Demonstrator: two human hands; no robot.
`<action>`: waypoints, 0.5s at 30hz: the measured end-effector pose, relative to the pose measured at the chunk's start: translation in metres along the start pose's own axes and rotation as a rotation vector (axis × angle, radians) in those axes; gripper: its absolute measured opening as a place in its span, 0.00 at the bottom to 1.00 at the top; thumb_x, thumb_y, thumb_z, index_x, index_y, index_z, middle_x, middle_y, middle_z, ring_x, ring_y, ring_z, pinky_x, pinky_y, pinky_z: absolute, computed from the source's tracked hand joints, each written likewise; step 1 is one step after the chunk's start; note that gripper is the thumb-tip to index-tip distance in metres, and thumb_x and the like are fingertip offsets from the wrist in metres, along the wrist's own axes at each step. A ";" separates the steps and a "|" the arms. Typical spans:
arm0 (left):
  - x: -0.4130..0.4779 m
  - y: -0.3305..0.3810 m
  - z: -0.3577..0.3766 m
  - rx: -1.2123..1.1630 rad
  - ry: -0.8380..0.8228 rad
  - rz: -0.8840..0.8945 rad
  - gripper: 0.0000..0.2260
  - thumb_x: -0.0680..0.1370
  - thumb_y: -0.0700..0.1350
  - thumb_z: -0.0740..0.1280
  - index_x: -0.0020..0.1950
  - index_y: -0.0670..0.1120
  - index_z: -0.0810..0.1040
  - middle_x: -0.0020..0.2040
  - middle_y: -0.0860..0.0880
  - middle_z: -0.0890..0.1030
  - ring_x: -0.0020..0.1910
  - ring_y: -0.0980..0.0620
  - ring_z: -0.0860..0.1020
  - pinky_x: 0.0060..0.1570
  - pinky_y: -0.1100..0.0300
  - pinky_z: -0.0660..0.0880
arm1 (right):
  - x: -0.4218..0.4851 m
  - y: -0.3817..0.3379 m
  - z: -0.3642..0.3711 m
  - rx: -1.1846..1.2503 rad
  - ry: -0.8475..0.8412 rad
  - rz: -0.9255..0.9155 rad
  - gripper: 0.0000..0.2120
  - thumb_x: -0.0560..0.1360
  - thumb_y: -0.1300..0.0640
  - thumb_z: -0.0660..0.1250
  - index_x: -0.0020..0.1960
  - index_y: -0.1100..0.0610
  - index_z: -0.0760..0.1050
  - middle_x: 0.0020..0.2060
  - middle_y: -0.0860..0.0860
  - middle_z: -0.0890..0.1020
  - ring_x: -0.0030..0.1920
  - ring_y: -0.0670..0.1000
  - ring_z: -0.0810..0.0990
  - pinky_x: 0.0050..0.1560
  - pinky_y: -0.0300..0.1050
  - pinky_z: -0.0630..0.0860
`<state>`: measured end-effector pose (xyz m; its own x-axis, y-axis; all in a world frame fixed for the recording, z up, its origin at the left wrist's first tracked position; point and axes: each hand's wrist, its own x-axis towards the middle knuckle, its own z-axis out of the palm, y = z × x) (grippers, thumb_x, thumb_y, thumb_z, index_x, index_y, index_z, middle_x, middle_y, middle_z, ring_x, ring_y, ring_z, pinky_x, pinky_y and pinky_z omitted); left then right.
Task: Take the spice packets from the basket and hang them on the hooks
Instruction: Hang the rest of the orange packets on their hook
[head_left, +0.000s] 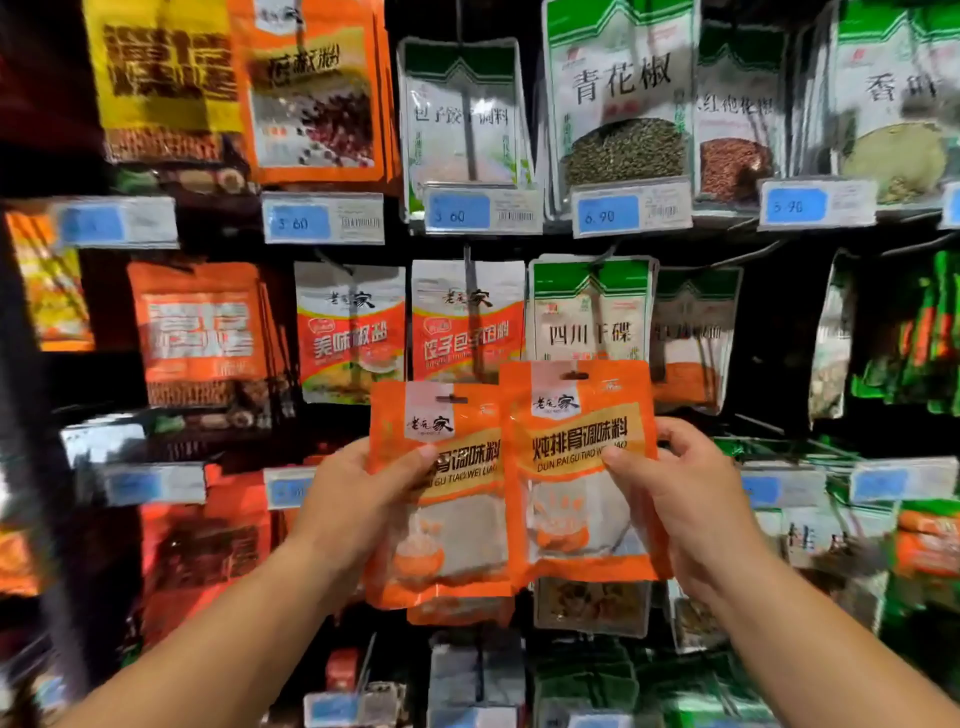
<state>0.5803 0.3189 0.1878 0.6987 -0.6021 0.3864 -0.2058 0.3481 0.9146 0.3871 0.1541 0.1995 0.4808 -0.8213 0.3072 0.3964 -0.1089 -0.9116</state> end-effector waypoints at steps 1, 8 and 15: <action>-0.004 -0.007 -0.004 -0.019 -0.008 -0.033 0.05 0.78 0.42 0.71 0.51 0.42 0.85 0.44 0.40 0.87 0.39 0.43 0.84 0.37 0.57 0.78 | -0.002 0.005 -0.001 0.009 -0.001 0.012 0.10 0.76 0.69 0.71 0.56 0.63 0.76 0.45 0.60 0.88 0.47 0.61 0.88 0.43 0.52 0.85; -0.033 -0.046 -0.018 -0.036 -0.057 -0.156 0.12 0.77 0.45 0.70 0.57 0.41 0.84 0.51 0.41 0.87 0.50 0.43 0.87 0.48 0.52 0.81 | -0.014 0.039 -0.011 0.077 -0.012 0.077 0.12 0.74 0.71 0.70 0.55 0.63 0.75 0.48 0.64 0.87 0.50 0.63 0.87 0.49 0.59 0.84; -0.046 -0.078 -0.025 -0.017 -0.017 -0.258 0.07 0.81 0.40 0.67 0.54 0.40 0.83 0.41 0.45 0.88 0.42 0.45 0.87 0.32 0.65 0.78 | -0.014 0.057 -0.019 0.082 -0.009 0.082 0.13 0.73 0.73 0.69 0.57 0.67 0.75 0.49 0.66 0.86 0.50 0.63 0.87 0.51 0.54 0.85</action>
<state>0.5812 0.3375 0.0958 0.7149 -0.6846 0.1424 -0.0106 0.1931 0.9811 0.3880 0.1491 0.1376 0.5210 -0.8206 0.2348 0.4181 0.0055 -0.9084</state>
